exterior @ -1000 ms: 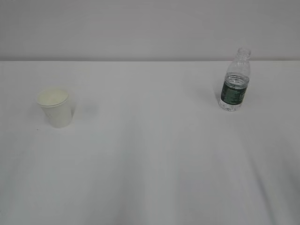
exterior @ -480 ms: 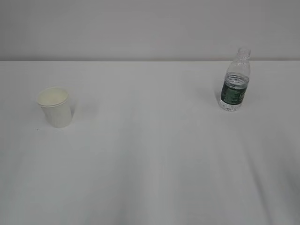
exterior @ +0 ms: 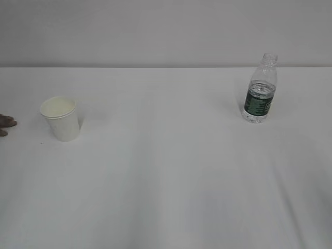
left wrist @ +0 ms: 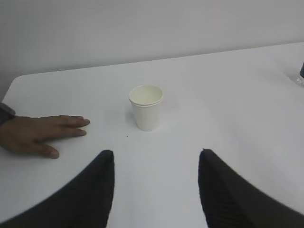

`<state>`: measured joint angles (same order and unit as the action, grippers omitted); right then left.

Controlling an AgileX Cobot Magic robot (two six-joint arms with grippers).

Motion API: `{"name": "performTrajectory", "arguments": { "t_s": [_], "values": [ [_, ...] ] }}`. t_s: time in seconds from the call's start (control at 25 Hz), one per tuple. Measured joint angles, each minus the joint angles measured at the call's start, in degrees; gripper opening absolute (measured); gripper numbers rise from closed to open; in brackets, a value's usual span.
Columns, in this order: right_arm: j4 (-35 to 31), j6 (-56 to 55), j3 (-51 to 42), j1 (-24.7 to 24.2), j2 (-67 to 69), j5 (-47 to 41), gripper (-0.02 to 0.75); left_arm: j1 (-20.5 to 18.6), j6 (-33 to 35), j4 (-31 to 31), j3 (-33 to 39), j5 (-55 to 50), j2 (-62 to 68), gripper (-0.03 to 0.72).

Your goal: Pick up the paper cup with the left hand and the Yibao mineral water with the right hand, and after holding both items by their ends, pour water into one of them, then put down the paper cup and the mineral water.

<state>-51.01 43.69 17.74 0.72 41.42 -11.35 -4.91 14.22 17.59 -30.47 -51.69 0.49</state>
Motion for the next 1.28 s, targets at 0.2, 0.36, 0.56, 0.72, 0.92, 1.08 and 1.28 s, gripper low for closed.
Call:
{"name": "performTrajectory", "arguments": {
  "t_s": [0.2, 0.36, 0.56, 0.72, 0.92, 1.08, 1.28],
  "values": [
    [-0.1, 1.8, 0.0, 0.0, 0.0, 0.1, 0.589, 0.0, 0.0, 0.0, 0.0, 0.0, 0.0, 0.404],
    [-0.1, 3.0, 0.0, 0.0, 0.0, 0.1, 0.589, 0.0, 0.0, 0.0, 0.0, 0.1, 0.0, 0.404],
    [-0.1, 5.9, 2.2, 0.0, 0.0, -1.6, 0.589, 0.0, 0.0, 0.0, 0.0, 0.1, 0.0, 0.404],
    [-0.1, 7.8, 5.4, 0.0, 0.0, -3.8, 0.589, 0.0, 0.0, 0.0, 0.0, 0.1, 0.0, 0.404],
    [-0.1, 10.1, 6.8, 0.0, 0.0, -4.6, 0.589, 0.0, 0.0, 0.0, 0.0, 0.1, 0.0, 0.404],
    [-0.1, 11.7, 6.8, 0.0, 0.0, -4.7, 0.589, 0.0, 0.0, 0.0, 0.0, 0.1, 0.0, 0.404],
    [-0.1, 12.1, 6.8, 0.0, -0.7, -4.8, 0.589, 0.0, 0.0, -0.1, 0.0, 0.1, 0.0, 0.404]
  ]
}}
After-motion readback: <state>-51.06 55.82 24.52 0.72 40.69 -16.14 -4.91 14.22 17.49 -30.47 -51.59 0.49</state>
